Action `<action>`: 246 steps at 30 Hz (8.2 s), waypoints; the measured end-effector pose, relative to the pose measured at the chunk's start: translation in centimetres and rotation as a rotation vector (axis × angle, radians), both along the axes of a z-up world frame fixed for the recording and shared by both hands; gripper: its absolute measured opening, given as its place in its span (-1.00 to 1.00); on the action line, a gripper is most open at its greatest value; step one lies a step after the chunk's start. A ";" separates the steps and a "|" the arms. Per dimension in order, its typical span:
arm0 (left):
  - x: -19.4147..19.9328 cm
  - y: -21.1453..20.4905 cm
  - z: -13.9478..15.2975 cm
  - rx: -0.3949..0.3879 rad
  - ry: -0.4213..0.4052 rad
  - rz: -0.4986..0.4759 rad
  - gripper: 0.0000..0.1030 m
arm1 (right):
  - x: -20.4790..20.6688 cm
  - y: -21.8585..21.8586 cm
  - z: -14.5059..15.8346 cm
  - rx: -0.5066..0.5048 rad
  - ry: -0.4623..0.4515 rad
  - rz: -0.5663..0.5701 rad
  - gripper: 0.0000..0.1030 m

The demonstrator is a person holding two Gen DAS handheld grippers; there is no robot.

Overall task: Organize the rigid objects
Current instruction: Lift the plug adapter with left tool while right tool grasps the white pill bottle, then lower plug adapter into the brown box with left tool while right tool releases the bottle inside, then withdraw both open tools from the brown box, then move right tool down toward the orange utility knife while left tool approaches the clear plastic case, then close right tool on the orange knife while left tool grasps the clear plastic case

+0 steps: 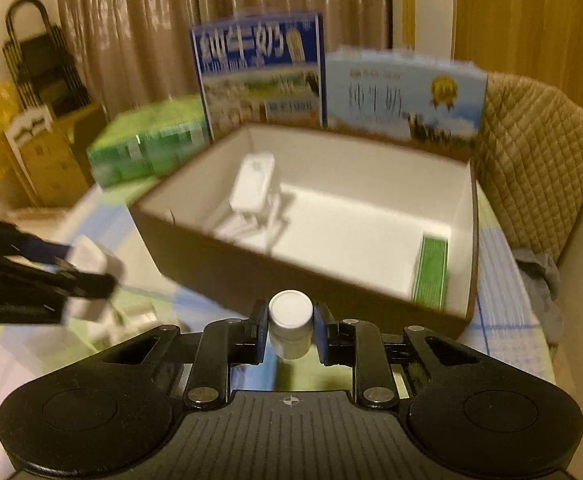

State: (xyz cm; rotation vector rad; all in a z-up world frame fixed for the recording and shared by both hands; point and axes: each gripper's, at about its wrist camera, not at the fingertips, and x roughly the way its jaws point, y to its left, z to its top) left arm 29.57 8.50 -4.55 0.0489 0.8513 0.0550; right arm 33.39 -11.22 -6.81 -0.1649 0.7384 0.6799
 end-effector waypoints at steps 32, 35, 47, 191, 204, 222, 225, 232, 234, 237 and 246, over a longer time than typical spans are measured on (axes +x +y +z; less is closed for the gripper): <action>21.2 -2.7 -2.1 0.009 0.055 -0.143 -0.13 | 16.6 1.8 0.0 0.043 -0.001 -0.183 -0.60; 22.9 -2.5 -3.1 0.012 0.072 -0.155 -0.13 | 18.5 2.1 -1.0 0.044 0.023 -0.201 -0.60; 28.3 -2.7 -6.8 0.038 0.133 -0.166 -0.12 | 22.9 3.1 -3.4 0.014 0.050 -0.232 -0.60; -15.0 5.5 -1.9 -0.203 0.177 0.223 0.21 | -9.2 3.2 -2.9 -0.035 0.391 0.005 0.25; -15.8 7.5 -3.8 -0.190 0.206 0.195 0.20 | -10.5 5.5 -6.4 -0.052 0.463 -0.046 0.22; -15.4 10.0 -5.2 -0.178 0.233 0.125 0.20 | -10.4 6.9 -9.6 -0.027 0.493 -0.206 -0.22; -15.3 10.1 -5.4 -0.176 0.239 0.115 0.20 | -10.3 7.1 -9.8 -0.022 0.495 -0.230 -0.24; -15.2 10.4 -5.8 -0.171 0.244 0.089 0.20 | -10.1 7.5 -9.9 -0.013 0.482 -0.277 -0.29; -15.1 10.4 -5.9 -0.168 0.243 0.082 0.20 | -10.2 7.6 -9.9 -0.026 0.471 -0.291 -0.43; -15.0 10.4 -6.0 -0.164 0.242 0.072 0.20 | -10.4 7.5 -9.9 -0.029 0.464 -0.296 -0.44; -14.6 10.2 -6.0 -0.071 0.199 0.014 0.19 | -10.7 7.2 -9.6 -0.037 0.451 -0.272 -0.46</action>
